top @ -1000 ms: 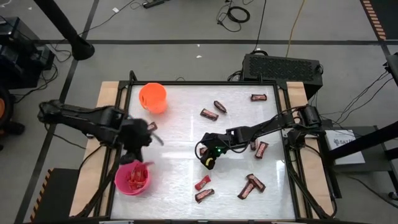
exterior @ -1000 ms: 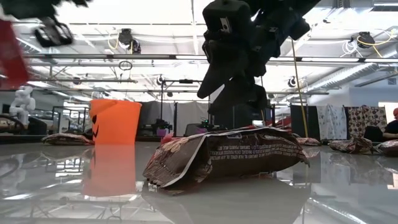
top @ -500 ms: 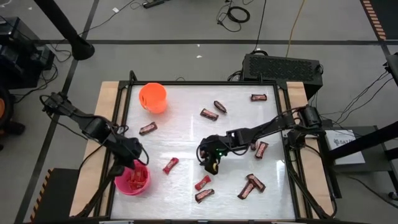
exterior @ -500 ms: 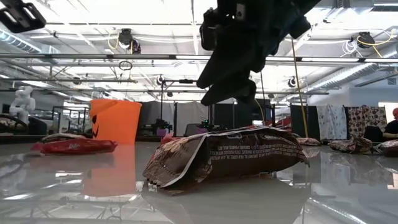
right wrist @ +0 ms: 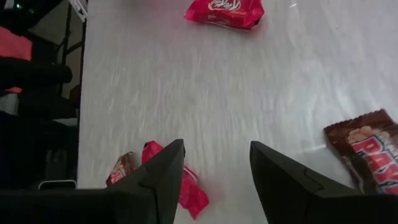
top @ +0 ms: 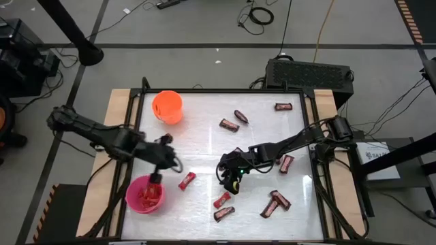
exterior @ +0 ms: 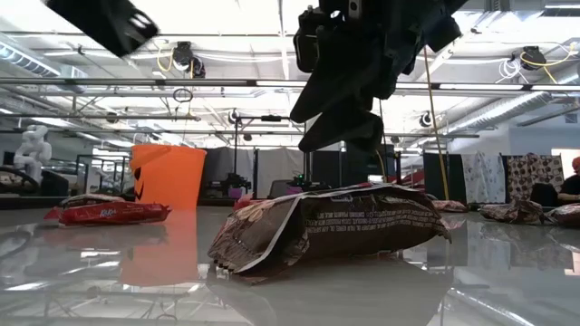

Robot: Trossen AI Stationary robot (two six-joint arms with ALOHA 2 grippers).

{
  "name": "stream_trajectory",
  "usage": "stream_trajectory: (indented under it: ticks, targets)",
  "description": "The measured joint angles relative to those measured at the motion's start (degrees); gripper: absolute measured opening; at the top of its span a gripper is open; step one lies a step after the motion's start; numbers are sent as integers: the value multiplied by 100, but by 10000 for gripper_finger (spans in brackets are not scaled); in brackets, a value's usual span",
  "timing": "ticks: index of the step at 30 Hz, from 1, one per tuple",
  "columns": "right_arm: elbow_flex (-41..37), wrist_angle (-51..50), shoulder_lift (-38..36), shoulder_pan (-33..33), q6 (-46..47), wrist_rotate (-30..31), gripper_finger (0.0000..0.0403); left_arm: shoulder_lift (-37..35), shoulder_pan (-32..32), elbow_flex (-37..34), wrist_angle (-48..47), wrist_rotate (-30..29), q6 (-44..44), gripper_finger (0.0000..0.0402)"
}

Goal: Sort candy by brand, put in halloween buckets
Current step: Put the red chocolate bar into the pink bucket

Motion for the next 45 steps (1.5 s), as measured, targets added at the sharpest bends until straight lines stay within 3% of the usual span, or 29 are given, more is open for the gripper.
stream_trajectory:
  ticks: [3,6,9,11,14,19,26,30,37,45]
  targets:
    - [1,-7,1,0,133,1,176,697,492,0,419,565,779,0]
    - [0,-9,1,36,192,-1,176,1390,891,0,798,1636,1390,0]
    - [0,-26,1,140,193,-6,176,1919,1126,0,1081,2605,1550,8]
    - [0,-50,1,219,193,-6,176,2179,1176,0,1189,2818,1592,21]
    - [1,-61,1,328,193,55,176,2449,1172,0,1316,2763,1900,48]
    - [2,-178,4,429,196,187,176,2895,1112,0,1464,2094,2023,108]
    - [2,-396,6,483,184,184,176,3303,866,0,1528,2075,1588,196]
    - [2,-400,8,481,108,186,176,3513,715,2,1587,1819,1574,217]
    - [2,-398,8,468,75,187,176,3697,512,29,1591,1318,1579,201]
    - [2,-397,8,466,80,186,176,3670,396,31,1599,881,1569,68]
